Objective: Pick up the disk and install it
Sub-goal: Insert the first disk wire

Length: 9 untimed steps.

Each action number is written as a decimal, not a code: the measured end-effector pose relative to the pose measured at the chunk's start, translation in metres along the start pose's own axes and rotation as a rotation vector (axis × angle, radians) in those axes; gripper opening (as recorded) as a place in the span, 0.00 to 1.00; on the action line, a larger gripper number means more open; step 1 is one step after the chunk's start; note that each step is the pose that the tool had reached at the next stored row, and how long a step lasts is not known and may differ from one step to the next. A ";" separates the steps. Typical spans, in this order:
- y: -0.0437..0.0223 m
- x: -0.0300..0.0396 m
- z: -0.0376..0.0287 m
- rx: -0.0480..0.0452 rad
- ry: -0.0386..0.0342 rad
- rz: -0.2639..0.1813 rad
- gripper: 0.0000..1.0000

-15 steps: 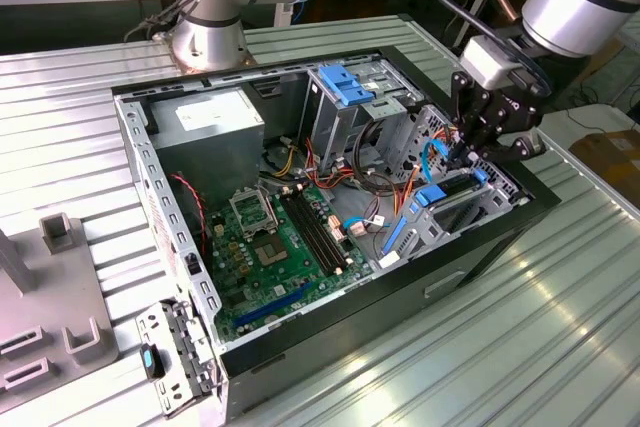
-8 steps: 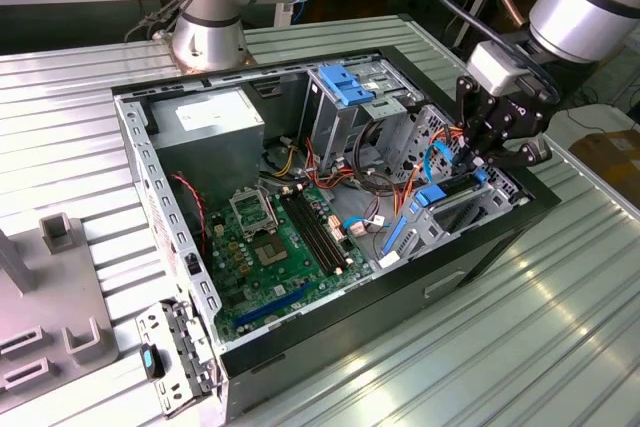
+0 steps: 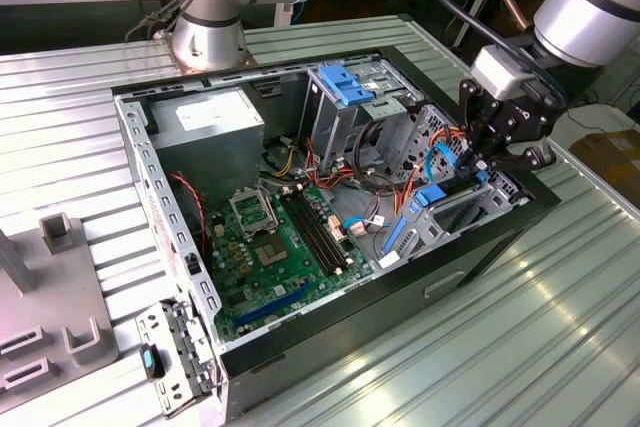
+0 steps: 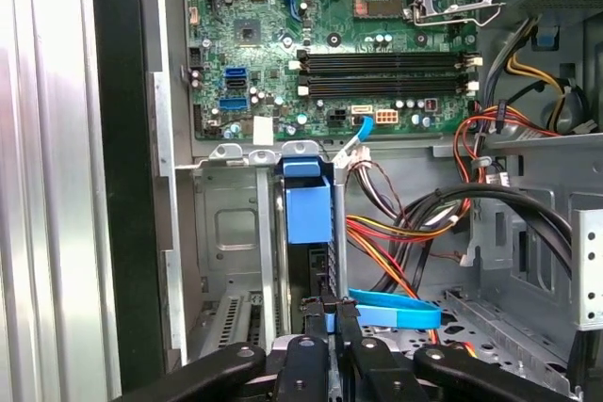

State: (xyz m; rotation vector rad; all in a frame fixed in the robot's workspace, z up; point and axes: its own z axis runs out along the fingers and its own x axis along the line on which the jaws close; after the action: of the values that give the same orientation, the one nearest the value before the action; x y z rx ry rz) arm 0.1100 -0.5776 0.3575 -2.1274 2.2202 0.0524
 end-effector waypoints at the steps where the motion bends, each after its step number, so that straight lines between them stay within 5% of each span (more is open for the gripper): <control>1: 0.0000 0.0011 0.0005 0.0000 -0.0002 -0.001 0.16; 6: 0.0020 0.0017 0.0036 -0.0005 -0.0004 -0.014 0.16; 7: 0.0039 0.0019 0.0044 0.0014 -0.0086 -0.024 0.16; 9: 0.0043 0.0018 0.0044 0.0057 -0.0138 -0.036 0.16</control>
State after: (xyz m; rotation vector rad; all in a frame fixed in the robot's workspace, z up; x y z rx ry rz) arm 0.1057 -0.5789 0.3528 -2.1566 2.1713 0.0587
